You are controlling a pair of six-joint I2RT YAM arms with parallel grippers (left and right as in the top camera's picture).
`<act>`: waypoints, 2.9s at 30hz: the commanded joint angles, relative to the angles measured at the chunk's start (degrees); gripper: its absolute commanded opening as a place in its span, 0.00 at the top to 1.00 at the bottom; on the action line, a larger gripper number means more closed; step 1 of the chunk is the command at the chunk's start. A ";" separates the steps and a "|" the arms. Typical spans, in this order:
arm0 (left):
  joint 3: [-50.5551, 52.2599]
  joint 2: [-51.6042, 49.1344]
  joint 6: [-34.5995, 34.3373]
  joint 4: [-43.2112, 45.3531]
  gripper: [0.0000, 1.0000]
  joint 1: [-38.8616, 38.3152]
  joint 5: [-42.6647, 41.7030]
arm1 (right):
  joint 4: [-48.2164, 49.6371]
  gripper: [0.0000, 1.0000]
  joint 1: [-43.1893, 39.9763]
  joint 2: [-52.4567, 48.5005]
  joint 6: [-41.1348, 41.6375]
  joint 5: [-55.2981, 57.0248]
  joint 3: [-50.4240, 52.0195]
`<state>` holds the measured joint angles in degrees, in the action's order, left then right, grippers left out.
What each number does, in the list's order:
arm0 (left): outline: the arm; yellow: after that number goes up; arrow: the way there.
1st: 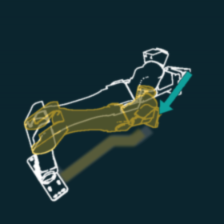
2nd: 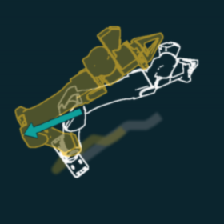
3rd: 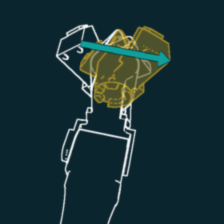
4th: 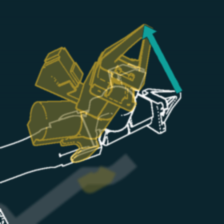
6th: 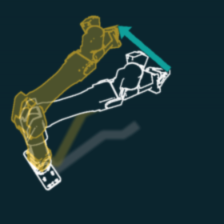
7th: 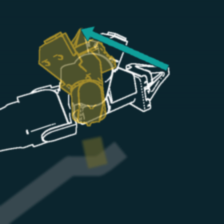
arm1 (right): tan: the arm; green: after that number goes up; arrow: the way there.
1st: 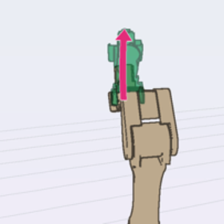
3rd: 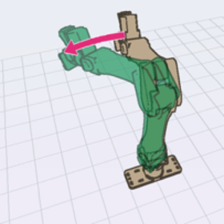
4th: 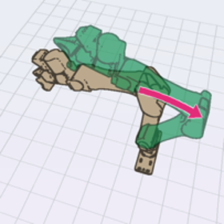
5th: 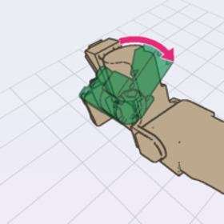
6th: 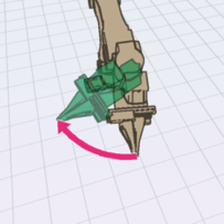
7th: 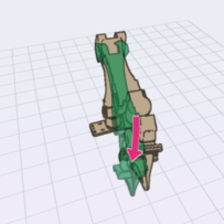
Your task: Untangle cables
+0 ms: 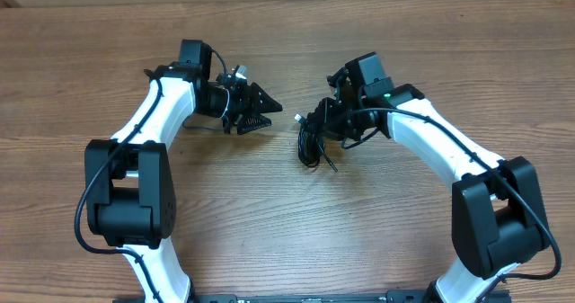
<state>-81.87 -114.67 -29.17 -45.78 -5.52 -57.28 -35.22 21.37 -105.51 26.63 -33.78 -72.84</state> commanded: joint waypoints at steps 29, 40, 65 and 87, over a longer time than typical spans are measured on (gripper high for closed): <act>-0.13 0.04 0.48 -3.76 0.96 -7.67 17.59 | 1.75 0.96 -3.87 -0.07 -9.11 -18.75 0.15; -0.13 0.04 0.92 -10.75 0.96 -7.61 42.14 | -9.35 0.96 -3.87 -0.07 -5.27 6.99 0.15; -0.15 0.04 8.48 -11.58 0.96 6.84 29.79 | -20.63 0.84 -15.10 -0.07 0.24 27.10 0.15; -0.13 0.04 9.01 -11.21 0.95 4.57 30.49 | -22.77 0.38 -5.22 0.42 -6.99 15.26 -18.40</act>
<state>-81.89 -114.67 -21.80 -57.19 -0.69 -27.22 -60.90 12.71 -105.93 16.73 -19.11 -90.96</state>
